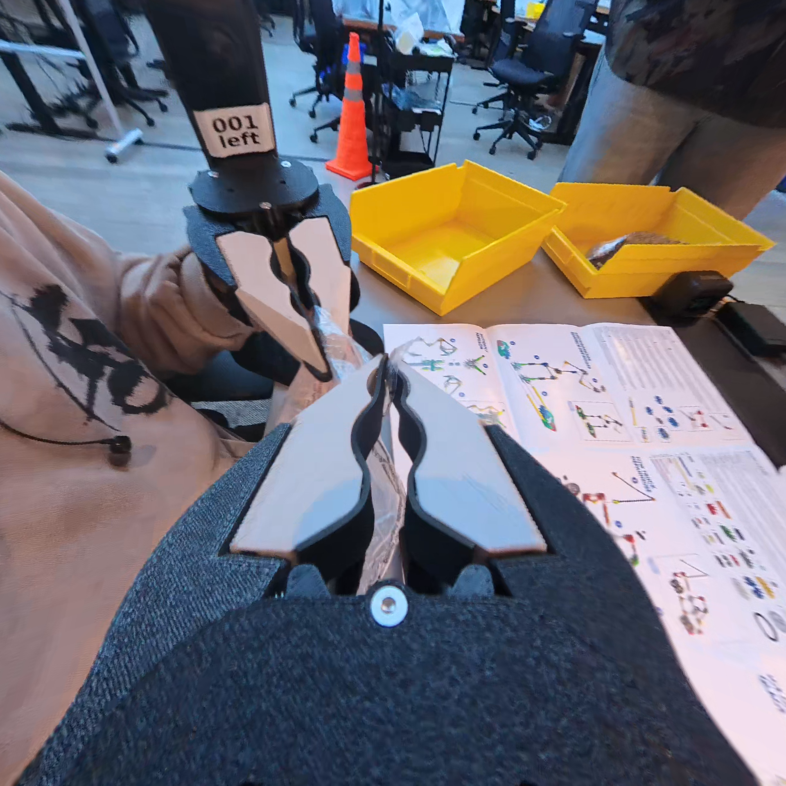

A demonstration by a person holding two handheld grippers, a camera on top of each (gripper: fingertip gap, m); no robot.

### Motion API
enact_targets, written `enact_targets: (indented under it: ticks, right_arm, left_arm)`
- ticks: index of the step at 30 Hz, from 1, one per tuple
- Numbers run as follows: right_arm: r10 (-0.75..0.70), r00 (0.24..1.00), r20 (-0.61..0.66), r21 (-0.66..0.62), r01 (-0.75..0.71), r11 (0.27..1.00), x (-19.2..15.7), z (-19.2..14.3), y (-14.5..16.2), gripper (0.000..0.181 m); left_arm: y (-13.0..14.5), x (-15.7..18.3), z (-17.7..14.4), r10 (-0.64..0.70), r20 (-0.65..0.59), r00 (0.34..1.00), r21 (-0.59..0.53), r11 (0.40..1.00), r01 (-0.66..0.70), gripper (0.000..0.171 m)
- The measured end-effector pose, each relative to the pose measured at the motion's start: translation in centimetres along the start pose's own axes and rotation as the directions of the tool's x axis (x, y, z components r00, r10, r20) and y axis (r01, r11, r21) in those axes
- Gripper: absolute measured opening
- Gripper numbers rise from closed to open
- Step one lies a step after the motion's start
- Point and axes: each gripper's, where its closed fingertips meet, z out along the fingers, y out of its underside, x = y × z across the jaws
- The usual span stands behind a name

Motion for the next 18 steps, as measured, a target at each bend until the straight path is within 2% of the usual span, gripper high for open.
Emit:
enact_targets:
  ticks: [9,12,16,18]
  right_arm:
    - [0.165,0.942,0.293,0.068,-0.193,0.979,-2.1,-1.4,-0.2,0.000]
    - [0.224,0.912,0.345,0.087,-0.269,0.959,-2.1,-1.9,0.1,0.000]
    - [0.297,0.866,0.403,0.102,-0.365,0.926,-1.9,-2.1,0.9,0.000]
    - [0.332,0.840,0.430,0.114,-0.415,0.903,-1.6,-2.4,1.0,0.000]
  left_arm:
    - [0.2,-0.7,0.8,-0.146,-0.107,0.984,-0.002,0.989,0.147,0.000]
    - [1.0,-0.7,1.1,-0.210,-0.155,0.965,-0.013,0.977,0.211,0.000]
    - [1.7,-0.8,1.7,-0.199,-0.150,0.969,-0.014,0.980,0.199,0.000]
    - [1.6,-0.9,1.9,-0.171,-0.142,0.975,-0.003,0.985,0.172,0.007]
